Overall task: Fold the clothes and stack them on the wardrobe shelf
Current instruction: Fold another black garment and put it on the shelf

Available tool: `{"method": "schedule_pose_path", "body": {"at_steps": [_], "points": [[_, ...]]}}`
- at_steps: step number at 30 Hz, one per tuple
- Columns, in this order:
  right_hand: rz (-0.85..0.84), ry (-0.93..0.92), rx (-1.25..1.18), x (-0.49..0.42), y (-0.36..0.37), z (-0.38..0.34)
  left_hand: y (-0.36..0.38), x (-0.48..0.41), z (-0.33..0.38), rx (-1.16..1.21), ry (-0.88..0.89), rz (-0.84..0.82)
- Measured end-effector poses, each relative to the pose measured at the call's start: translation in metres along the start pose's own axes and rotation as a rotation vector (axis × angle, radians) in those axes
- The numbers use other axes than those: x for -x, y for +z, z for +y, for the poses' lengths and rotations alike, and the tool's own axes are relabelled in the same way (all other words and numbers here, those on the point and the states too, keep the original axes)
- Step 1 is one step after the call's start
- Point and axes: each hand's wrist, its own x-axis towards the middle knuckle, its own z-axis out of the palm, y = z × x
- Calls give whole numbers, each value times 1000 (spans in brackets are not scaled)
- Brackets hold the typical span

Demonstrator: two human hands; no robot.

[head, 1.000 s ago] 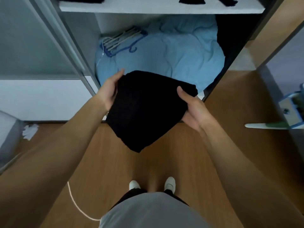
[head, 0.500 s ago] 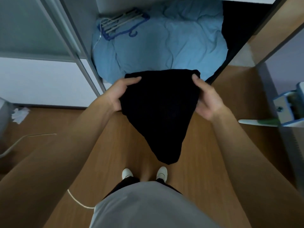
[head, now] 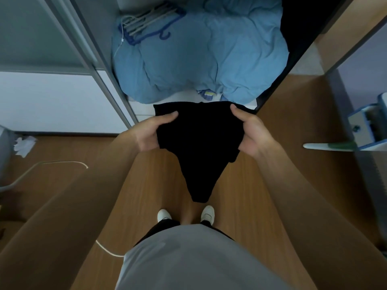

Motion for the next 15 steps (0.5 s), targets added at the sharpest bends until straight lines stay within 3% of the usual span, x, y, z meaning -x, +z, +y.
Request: {"method": "schedule_pose_path", "body": {"at_steps": [2,4,8,11,15], "points": [[7,34,34,0,0,-2,12,-6,2,-1,6,171],[-13,19,38,2,-6,-5,20,-11,9,76,19,237],[-87,-102,227,7,-15,-2,29,-13,20,191,12,224],[10,-154,421,4,-12,11,28,-12,21,228,42,172],[111,-111,162,-2,-8,10,11,-2,16,119,104,68]]}}
